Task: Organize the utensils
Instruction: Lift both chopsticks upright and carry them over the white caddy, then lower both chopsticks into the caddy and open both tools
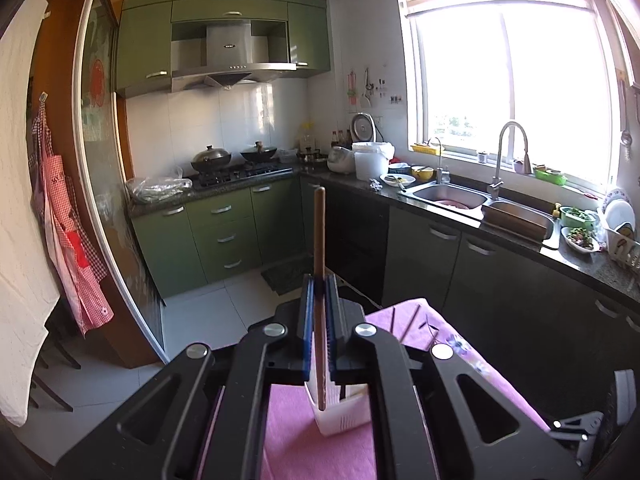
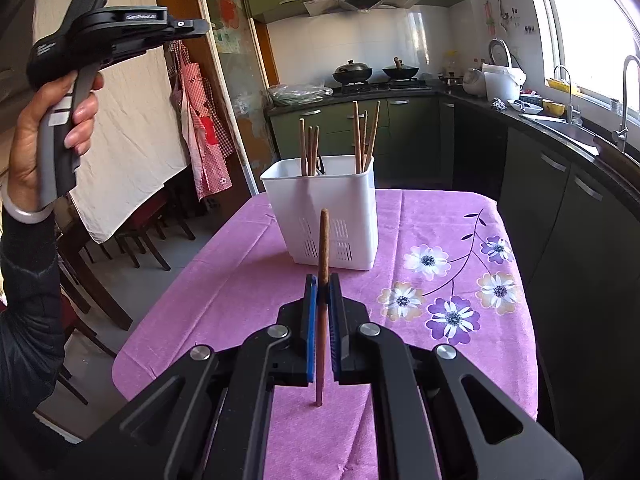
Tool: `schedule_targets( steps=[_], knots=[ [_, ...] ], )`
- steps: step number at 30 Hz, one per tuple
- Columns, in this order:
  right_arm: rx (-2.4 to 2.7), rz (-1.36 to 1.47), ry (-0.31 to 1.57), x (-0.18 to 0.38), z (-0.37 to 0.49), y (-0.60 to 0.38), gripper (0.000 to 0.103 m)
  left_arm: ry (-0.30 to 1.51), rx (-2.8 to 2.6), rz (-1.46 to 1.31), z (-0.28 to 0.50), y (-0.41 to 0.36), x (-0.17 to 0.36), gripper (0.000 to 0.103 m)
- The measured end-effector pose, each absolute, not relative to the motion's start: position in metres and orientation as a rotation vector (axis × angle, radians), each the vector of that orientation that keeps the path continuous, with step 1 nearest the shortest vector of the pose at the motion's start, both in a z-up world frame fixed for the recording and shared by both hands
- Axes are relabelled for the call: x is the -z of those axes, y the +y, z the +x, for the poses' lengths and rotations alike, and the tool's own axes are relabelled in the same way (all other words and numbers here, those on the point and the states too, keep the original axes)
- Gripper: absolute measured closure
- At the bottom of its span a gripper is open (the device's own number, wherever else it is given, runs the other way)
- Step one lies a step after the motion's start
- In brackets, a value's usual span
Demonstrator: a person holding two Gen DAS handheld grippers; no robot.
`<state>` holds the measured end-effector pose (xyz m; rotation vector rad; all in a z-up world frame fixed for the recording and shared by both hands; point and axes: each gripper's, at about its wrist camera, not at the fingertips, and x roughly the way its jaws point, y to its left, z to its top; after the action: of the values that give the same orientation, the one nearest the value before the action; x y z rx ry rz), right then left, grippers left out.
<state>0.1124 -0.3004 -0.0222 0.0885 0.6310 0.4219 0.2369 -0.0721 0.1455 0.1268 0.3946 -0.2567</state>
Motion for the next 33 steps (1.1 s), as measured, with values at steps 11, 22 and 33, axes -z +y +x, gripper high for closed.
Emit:
schedule_targets(
  steps=[11, 22, 33],
  knots=[
    [-0.422, 0.102, 0.639, 0.023, 0.113, -0.305, 0.097, 0.497, 0.250, 0.117, 0.286, -0.079, -0.105, 0.098],
    [-0.453, 0.101, 0.599, -0.006, 0.131, -0.301, 0.097, 0.667, 0.294, 0.124, 0.289, -0.078, -0.029, 0.094],
    [-0.448, 0.092, 0.444, -0.088, 0.186, -0.284, 0.097, 0.609, 0.298, 0.027, 0.213, -0.039, -0.008, 0.067]
  ],
)
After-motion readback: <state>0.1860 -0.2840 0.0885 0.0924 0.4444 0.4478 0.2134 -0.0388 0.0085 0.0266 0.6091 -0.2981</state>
